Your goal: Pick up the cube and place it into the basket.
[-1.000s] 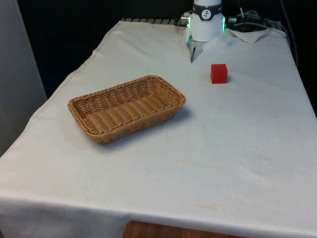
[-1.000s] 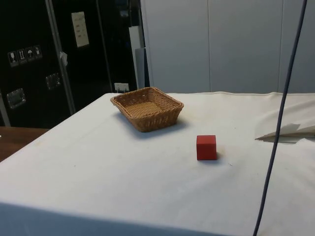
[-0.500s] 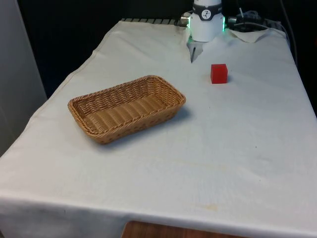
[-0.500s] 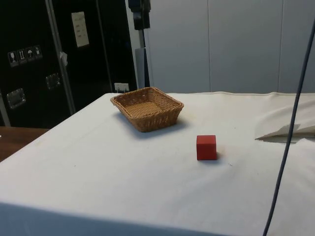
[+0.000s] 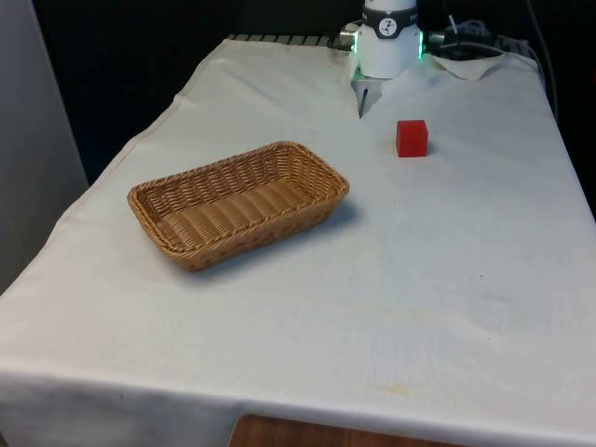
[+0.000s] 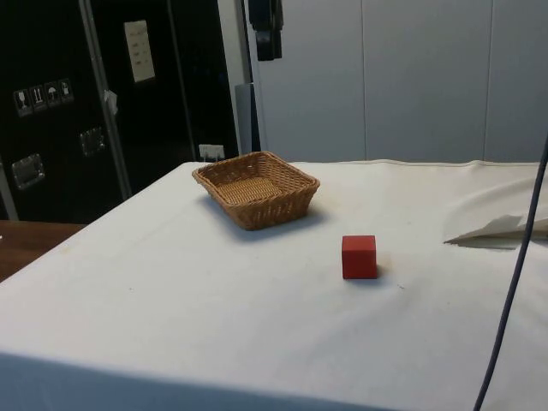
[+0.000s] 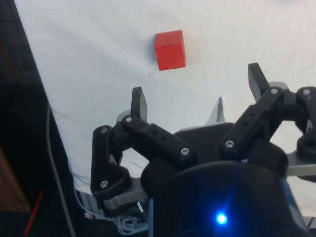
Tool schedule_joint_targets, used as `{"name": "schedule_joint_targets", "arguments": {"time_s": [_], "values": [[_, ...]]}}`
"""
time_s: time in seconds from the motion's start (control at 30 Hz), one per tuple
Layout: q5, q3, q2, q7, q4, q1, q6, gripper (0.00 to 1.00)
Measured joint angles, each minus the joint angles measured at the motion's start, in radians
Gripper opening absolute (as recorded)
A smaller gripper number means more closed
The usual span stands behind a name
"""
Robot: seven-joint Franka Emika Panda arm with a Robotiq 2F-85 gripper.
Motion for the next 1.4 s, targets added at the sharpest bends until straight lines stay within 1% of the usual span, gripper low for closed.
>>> {"name": "schedule_joint_targets", "arguments": {"time_s": [0.23,0.43,0.53,0.73,0.9,1.13,1.23,1.4], "values": [[0.0,0.0,-0.004,-0.004,-0.026,0.0,0.002,1.0],[-0.006,0.0,-0.008,-0.014,-0.045,0.0,-0.013,1.0],[-0.013,0.001,-0.013,-0.015,-0.052,0.0,-0.022,1.0],[-0.04,0.004,-0.042,-0.016,-0.095,0.0,-0.055,1.0],[-0.055,0.006,-0.056,-0.016,-0.122,0.0,-0.059,1.0],[-0.082,0.006,-0.086,-0.001,-0.182,0.0,-0.056,1.0],[-0.085,0.006,-0.091,0.002,-0.19,0.0,-0.055,1.0],[-0.101,0.007,-0.118,0.025,-0.237,0.0,-0.039,1.0]]}}
